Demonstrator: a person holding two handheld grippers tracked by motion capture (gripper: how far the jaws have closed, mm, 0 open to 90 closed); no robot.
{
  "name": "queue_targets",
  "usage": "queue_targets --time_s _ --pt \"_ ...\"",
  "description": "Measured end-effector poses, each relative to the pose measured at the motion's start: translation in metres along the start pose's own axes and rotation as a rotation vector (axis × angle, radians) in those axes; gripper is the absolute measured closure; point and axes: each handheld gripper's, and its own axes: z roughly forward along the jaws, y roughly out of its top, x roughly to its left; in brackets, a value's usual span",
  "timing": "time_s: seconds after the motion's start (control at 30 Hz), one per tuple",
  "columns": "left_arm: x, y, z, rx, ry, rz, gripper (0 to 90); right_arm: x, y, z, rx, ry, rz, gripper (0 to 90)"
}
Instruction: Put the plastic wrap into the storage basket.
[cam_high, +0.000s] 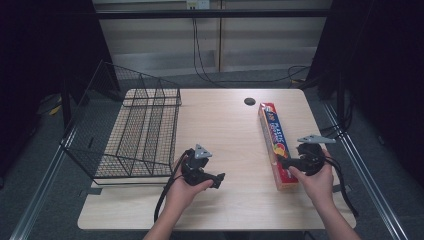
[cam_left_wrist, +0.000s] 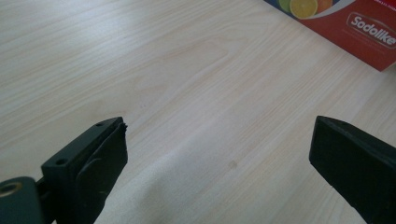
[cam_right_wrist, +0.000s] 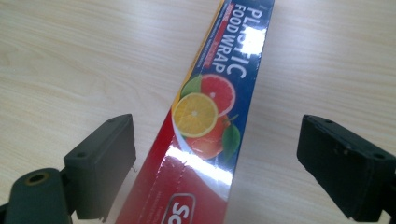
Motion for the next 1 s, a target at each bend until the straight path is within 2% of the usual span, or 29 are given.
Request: queue_targets --time_s 0.03,0.1,0.17,0.33,0.47,0.5,0.53,0.57,0.67,0.7,0.83,0.87,0.93,1.0 --pt "0.0 0.0 0.001 -0.012 -0.005 -0.004 4.4 0.001 0.0 0.001 0.011 0.002 0.002 11.6" --pt "-0.001 0.001 0.0 0.001 0.001 0.004 4.4 0.002 0.0 0.004 0.031 0.022 0.0 11.0" --pt "-0.001 0.001 0.001 -0.004 -0.009 0.007 4.4 0.003 0.0 0.005 0.032 0.026 0.004 11.0" --pt "-0.001 0.001 0.0 0.0 0.0 0.012 4.4 0.007 0.006 0.01 0.054 0.023 -0.014 10.5" --pt "-0.003 0.001 0.001 0.007 -0.003 0.021 4.4 0.01 0.016 0.017 0.05 0.023 0.01 10.5" --pt "-0.003 0.002 0.001 0.01 0.0 0.025 4.4 0.01 0.019 0.02 0.066 0.02 0.018 10.5" --pt "-0.004 0.002 0.002 -0.002 -0.001 0.012 4.4 0.01 0.021 0.023 0.071 0.02 0.017 10.5" --pt "-0.004 0.002 0.002 -0.011 -0.003 0.011 4.4 0.011 0.025 0.027 0.084 0.017 0.031 10.6" --pt "-0.004 0.002 0.001 0.002 -0.003 0.027 4.4 0.01 0.031 0.036 0.108 0.009 0.049 10.9" --pt "-0.005 0.002 0.002 -0.003 -0.002 0.022 4.4 0.01 0.035 0.043 0.128 -0.013 0.057 11.5" --pt "-0.005 0.002 0.002 0.011 -0.003 0.043 4.4 0.008 0.04 0.052 0.145 -0.021 0.082 12.2" --pt "-0.005 0.002 0.002 0.01 -0.005 0.05 4.4 0.007 0.042 0.058 0.162 -0.044 0.089 12.2" --pt "-0.007 0.002 0.002 0.003 -0.009 0.04 4.4 0.007 0.043 0.06 0.167 -0.041 0.096 12.7" --pt "-0.008 0.003 0.002 0.001 -0.004 0.037 4.4 0.007 0.043 0.065 0.178 -0.064 0.098 13.5"
